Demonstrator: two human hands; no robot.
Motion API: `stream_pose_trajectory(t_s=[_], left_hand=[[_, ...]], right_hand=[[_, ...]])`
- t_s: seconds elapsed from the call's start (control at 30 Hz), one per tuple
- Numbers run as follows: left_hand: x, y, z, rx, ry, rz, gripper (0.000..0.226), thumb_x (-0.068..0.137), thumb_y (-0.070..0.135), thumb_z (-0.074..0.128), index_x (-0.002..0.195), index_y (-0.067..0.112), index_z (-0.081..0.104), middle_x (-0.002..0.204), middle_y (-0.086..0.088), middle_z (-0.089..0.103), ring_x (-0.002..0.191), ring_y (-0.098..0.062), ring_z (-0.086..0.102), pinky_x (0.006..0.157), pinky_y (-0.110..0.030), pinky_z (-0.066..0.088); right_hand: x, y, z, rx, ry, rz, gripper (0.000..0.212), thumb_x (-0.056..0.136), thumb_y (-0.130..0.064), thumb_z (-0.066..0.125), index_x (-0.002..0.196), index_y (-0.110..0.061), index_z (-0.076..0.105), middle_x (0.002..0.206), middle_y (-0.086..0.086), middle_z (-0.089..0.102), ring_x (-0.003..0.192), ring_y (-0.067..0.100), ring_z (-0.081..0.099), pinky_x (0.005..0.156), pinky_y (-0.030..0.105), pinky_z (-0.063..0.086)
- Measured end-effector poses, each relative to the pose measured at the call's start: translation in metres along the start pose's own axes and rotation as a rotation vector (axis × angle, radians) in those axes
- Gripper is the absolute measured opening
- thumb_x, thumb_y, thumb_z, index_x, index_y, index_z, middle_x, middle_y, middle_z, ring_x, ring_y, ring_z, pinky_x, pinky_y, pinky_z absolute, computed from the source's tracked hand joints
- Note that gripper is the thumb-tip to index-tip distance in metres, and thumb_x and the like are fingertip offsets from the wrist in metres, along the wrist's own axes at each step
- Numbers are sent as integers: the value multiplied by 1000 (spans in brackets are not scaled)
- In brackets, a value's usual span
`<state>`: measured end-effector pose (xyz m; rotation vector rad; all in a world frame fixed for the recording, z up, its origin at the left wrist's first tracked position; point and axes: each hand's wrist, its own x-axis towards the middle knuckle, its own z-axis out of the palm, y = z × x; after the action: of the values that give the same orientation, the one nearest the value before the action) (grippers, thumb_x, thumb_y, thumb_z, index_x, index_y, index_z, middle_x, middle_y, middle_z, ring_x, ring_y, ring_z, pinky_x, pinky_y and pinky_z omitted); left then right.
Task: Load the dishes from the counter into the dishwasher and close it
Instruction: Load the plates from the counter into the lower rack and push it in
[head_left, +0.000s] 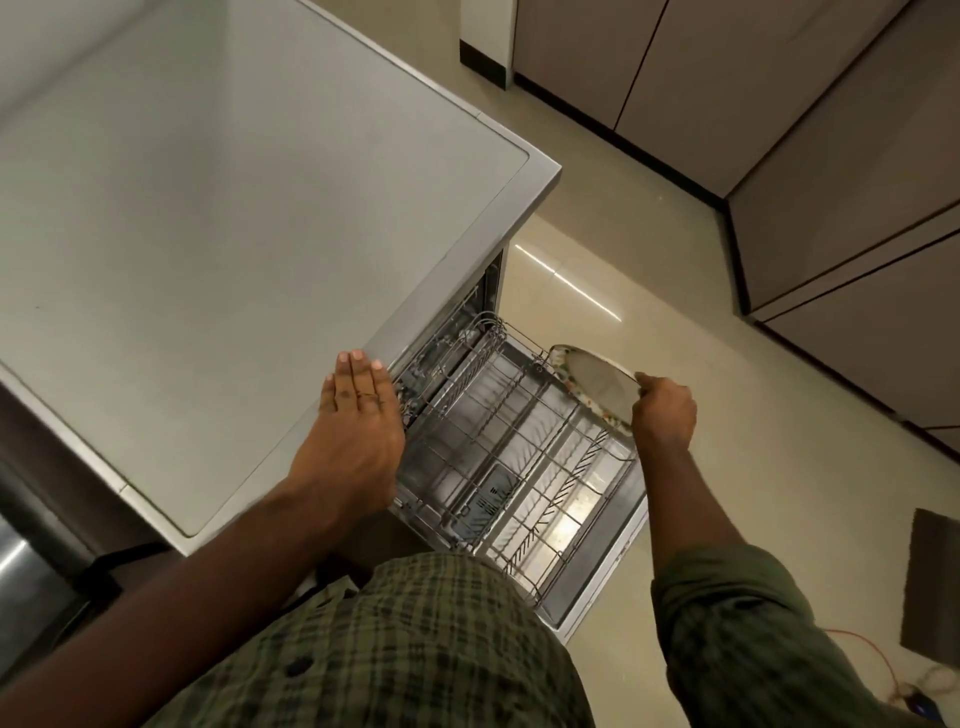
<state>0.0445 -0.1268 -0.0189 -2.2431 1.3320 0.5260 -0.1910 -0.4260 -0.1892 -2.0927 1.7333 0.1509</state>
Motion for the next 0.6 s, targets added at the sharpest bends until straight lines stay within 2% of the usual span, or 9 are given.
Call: stream_pose_trajectory(t_s=[0.13, 0.33, 0.5, 0.6], left_hand=[[0, 0, -1, 3, -11, -4, 89, 106, 29, 37, 143, -19, -28, 153, -48, -25, 148, -62, -14, 126, -61, 2], [0, -1, 0, 9, -32, -18, 93, 107, 33, 39, 141, -17, -31, 150, -45, -29, 149, -60, -16, 126, -59, -1], [2, 0, 0, 10, -29, -22, 90, 109, 35, 34, 140, -19, -30, 152, -48, -24, 148, -63, -12, 125, -60, 0], [3, 0, 2, 7, -24, -13, 92, 109, 42, 31, 141, -20, -28, 151, -48, -24, 148, -63, -12, 126, -60, 2]], right_hand=[[13, 3, 15, -41, -74, -15, 56, 87, 4, 57, 136, -22, 68, 120, 19, 72, 105, 41, 69, 97, 47, 57], [15, 17, 33, -47, -108, 8, 56, 90, 13, 44, 130, -14, 72, 117, 25, 71, 105, 43, 69, 97, 45, 54], [13, 25, 34, -89, -138, 89, 39, 88, 15, 46, 113, -5, 68, 108, 25, 69, 101, 42, 67, 81, 39, 53], [9, 25, 30, -112, -160, 114, 34, 88, 11, 51, 112, -8, 67, 101, 21, 70, 95, 39, 68, 72, 35, 49]])
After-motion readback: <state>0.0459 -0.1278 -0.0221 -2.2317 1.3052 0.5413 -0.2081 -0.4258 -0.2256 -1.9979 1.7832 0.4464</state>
